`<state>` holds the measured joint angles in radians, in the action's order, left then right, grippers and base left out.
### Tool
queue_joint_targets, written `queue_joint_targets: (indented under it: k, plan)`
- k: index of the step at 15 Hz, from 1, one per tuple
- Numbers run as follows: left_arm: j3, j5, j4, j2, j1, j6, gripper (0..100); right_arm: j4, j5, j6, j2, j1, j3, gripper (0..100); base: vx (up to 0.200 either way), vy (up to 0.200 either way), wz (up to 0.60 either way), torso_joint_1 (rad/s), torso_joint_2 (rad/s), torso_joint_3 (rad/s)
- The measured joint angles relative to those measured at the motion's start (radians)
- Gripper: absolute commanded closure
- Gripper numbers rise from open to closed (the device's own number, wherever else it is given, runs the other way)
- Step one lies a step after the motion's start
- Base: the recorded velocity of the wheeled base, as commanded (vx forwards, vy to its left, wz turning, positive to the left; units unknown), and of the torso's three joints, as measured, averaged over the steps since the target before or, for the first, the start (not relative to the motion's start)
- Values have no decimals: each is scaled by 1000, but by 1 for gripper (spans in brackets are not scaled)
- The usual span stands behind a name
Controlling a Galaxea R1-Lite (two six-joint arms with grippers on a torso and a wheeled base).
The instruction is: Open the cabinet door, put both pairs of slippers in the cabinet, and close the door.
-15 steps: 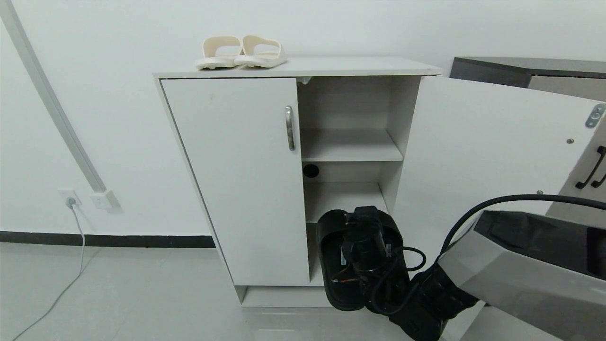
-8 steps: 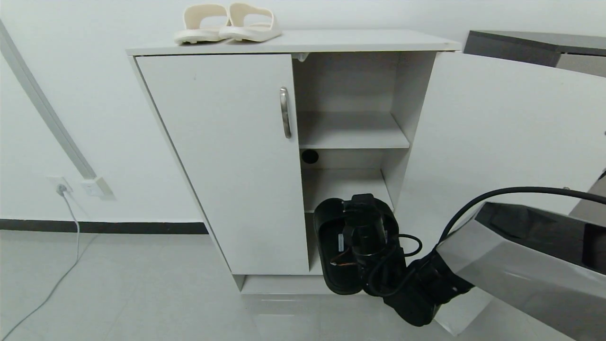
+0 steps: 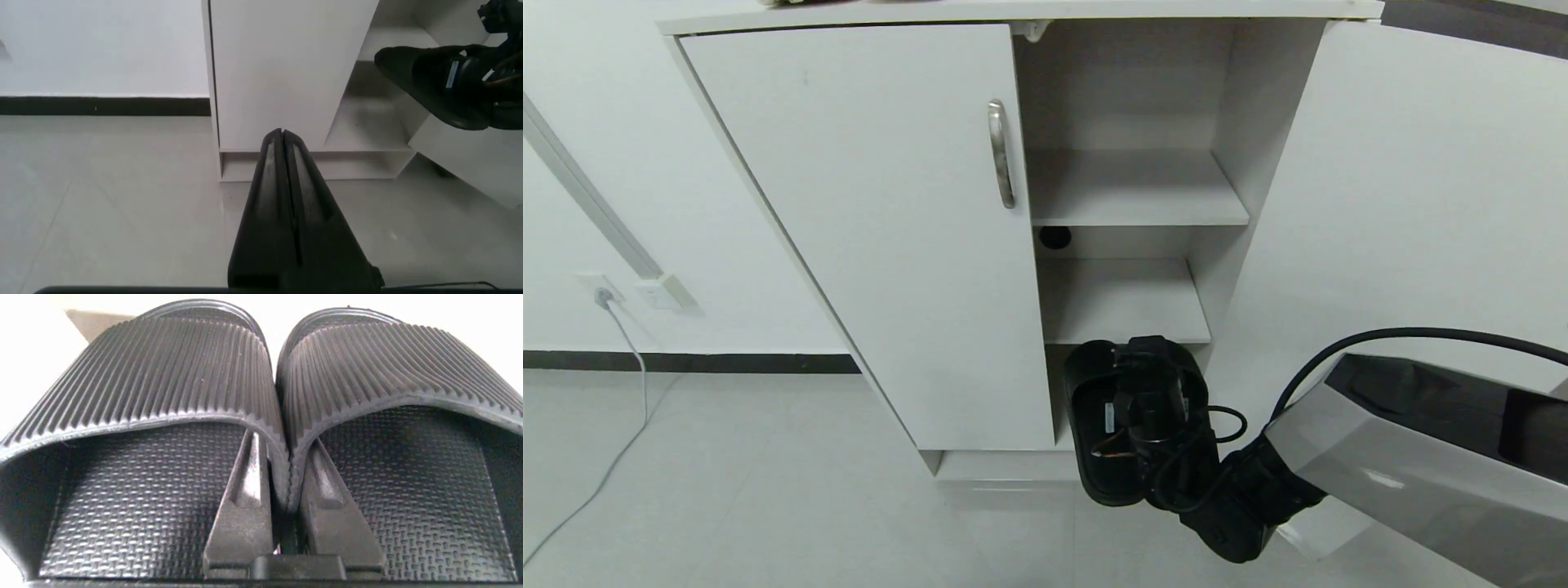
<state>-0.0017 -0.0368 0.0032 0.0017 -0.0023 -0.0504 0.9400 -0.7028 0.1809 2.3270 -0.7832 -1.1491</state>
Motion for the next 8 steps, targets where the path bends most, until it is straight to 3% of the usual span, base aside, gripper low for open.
queue_joint_targets:
  k: [2,5,8]
  plan:
    - [0,0,-1,0,0,0,100,48,-1,-22,6,3,3,100,0,0,0,7,0,-173]
    - [0,1,-1,0,1,0,100,313,1,-170,13,12,56,100,0,0,0,1,1,-28]
    - [0,1,-1,0,1,0,100,394,3,-223,39,30,95,100,0,0,0,0,0,0]
